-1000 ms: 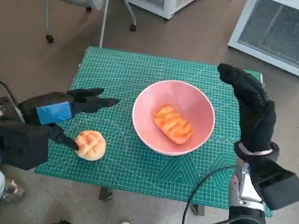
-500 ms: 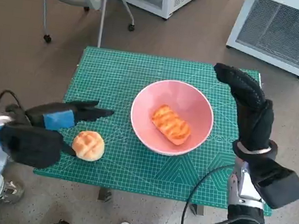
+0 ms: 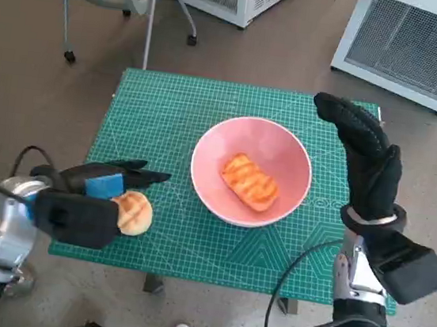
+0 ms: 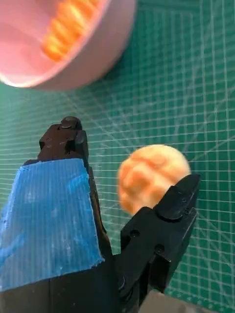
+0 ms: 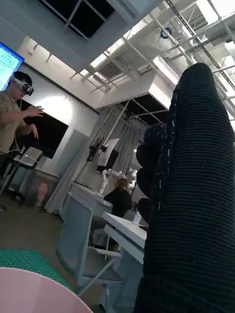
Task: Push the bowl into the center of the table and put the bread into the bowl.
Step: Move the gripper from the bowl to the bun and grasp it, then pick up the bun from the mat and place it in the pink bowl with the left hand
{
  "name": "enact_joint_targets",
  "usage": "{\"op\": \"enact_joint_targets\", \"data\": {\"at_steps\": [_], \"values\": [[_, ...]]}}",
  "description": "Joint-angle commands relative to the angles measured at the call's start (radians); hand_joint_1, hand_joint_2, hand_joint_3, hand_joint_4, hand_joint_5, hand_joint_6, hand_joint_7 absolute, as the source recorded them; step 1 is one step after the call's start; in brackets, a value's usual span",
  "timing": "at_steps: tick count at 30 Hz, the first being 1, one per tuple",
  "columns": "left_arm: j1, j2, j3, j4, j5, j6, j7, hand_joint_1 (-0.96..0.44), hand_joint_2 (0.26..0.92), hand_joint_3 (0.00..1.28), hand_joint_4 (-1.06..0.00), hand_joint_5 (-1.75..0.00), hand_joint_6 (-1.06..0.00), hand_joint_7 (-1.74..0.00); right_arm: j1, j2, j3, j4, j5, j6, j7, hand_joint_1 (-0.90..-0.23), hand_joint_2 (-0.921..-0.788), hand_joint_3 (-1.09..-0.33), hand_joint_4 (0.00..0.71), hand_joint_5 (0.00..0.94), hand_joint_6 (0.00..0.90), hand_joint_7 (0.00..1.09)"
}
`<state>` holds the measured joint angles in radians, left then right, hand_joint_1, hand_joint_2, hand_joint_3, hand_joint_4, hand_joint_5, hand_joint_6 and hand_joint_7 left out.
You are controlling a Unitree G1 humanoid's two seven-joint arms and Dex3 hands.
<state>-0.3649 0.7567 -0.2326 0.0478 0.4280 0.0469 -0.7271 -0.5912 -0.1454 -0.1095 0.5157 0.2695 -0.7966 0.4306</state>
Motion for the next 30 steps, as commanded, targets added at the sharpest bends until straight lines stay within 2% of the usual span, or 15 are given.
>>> {"op": "enact_joint_targets", "data": {"at_steps": [1, 5, 7, 9, 11, 13, 14, 15, 16, 17, 19, 20, 22, 26, 30], "values": [[-0.024, -0.023, -0.039, 0.023, 0.072, 0.037, 0.033, -0.05, 0.739, 0.01, -0.14, -0.02, -0.29, -0.02, 0.018, -0.002, -0.002, -0.001, -0.005, 0.016, 0.002, -0.75, -0.921, -0.796, 0.13, 0.001, -0.001, 0.47], [-0.028, -0.035, -0.067, 0.047, 0.132, 0.047, 0.068, -0.03, 0.756, 0.02, -0.22, -0.02, -0.35, -0.02, 0.022, -0.002, -0.003, -0.006, -0.011, 0.017, -0.004, -0.749, -0.921, -0.796, 0.13, 0.001, -0.001, 0.47], [-0.031, -0.039, -0.079, 0.059, 0.16, 0.046, 0.088, -0.01, 0.772, 0.02, -0.29, -0.01, -0.42, -0.02, 0.023, -0.002, -0.004, -0.007, -0.011, 0.019, -0.006, -0.748, -0.921, -0.796, 0.13, 0.001, -0.001, 0.47], [-0.03, -0.041, -0.086, 0.063, 0.182, 0.044, 0.107, 0.01, 0.789, 0.03, -0.38, -0.01, -0.52, -0.03, 0.026, -0.003, -0.005, -0.011, -0.01, 0.022, -0.006, -0.747, -0.921, -0.796, 0.13, 0.001, -0.001, 0.47], [-0.027, -0.041, -0.087, 0.065, 0.195, 0.036, 0.122, 0.03, 0.816, 0.05, -0.55, -0.02, -0.68, -0.04, 0.027, -0.003, -0.006, -0.013, -0.01, 0.023, -0.006, -0.747, -0.921, -0.795, 0.131, 0.001, -0.001, 0.47], [-0.024, -0.037, -0.083, 0.066, 0.199, 0.02, 0.139, 0.05, 0.832, 0.06, -0.66, -0.02, -0.77, -0.05, 0.03, -0.003, -0.006, -0.017, -0.011, 0.023, -0.008, -0.747, -0.921, -0.794, 0.131, 0.001, -0.001, 0.47], [-0.023, -0.035, -0.08, 0.066, 0.199, 0.012, 0.146, -0.03, 0.85, 0.06, -0.73, -0.04, -0.75, -0.28, 0.031, -0.003, -0.007, -0.018, -0.012, 0.023, -0.009, -0.747, -0.921, -0.794, 0.131, 0.001, -0.001, 0.47], [-0.02, -0.032, -0.075, 0.068, 0.196, -0.002, 0.155, -0.15, 0.875, 0.09, -0.82, -0.05, -0.71, -0.64, 0.031, -0.002, -0.007, -0.019, -0.014, 0.023, -0.011, -0.747, -0.921, -0.793, 0.131, 0.001, -0.001, 0.47], [-0.019, -0.031, -0.072, 0.069, 0.193, -0.012, 0.162, -0.23, 0.892, 0.1, -0.91, -0.07, -0.68, -0.87, 0.032, -0.002, -0.007, -0.02, -0.016, 0.023, -0.012, -0.747, -0.921, -0.793, 0.131, 0.001, -0.001, 0.47], [-0.016, -0.029, -0.066, 0.071, 0.184, -0.027, 0.17, -0.28, 0.902, 0.1, -0.97, -0.08, -0.66, -1.01, 0.031, -0.002, -0.007, -0.02, -0.017, 0.023, -0.013, -0.747, -0.921, -0.793, 0.131, 0.001, -0.001, 0.47], [-0.011, -0.027, -0.052, 0.076, 0.164, -0.054, 0.182, -0.14, 0.91, 0.06, -0.87, -0.52, -0.66, -1.11, 0.031, -0.002, -0.006, -0.019, -0.019, 0.023, -0.015, -0.747, -0.921, -0.792, 0.131, 0.001, -0.001, 0.47], [-0.008, -0.027, -0.045, 0.079, 0.154, -0.067, 0.187, -0.09, 0.914, 0.05, -0.83, -0.69, -0.67, -1.14, 0.03, -0.002, -0.006, -0.018, -0.02, 0.022, -0.016, -0.747, -0.921, -0.792, 0.131, 0.001, -0.001, 0.47], [-0.007, -0.026, -0.033, 0.085, 0.135, -0.089, 0.19, -0.04, 0.917, 0.03, -0.79, -0.87, -0.68, -1.17, 0.031, -0.001, -0.005, -0.018, -0.021, 0.023, -0.017, -0.746, -0.921, -0.793, 0.131, 0.001, -0.001, 0.47], [-0.01, -0.026, -0.01, 0.095, 0.099, -0.124, 0.19, -0.01, 0.917, 0.02, -0.76, -0.98, -0.69, -1.17, 0.033, 0.0, -0.003, -0.024, -0.03, 0.022, -0.025, -0.746, -0.921, -0.794, 0.131, 0.001, -0.001, 0.47], [-0.015, -0.023, 0.02, 0.078, 0.065, -0.139, 0.187, 0.0, 0.915, 0.01, -0.77, -1.01, -0.7, -1.15, 0.036, -0.002, -0.003, -0.028, -0.031, 0.024, -0.025, -0.749, -0.921, -0.794, 0.131, 0.001, -0.001, 0.47]]}}
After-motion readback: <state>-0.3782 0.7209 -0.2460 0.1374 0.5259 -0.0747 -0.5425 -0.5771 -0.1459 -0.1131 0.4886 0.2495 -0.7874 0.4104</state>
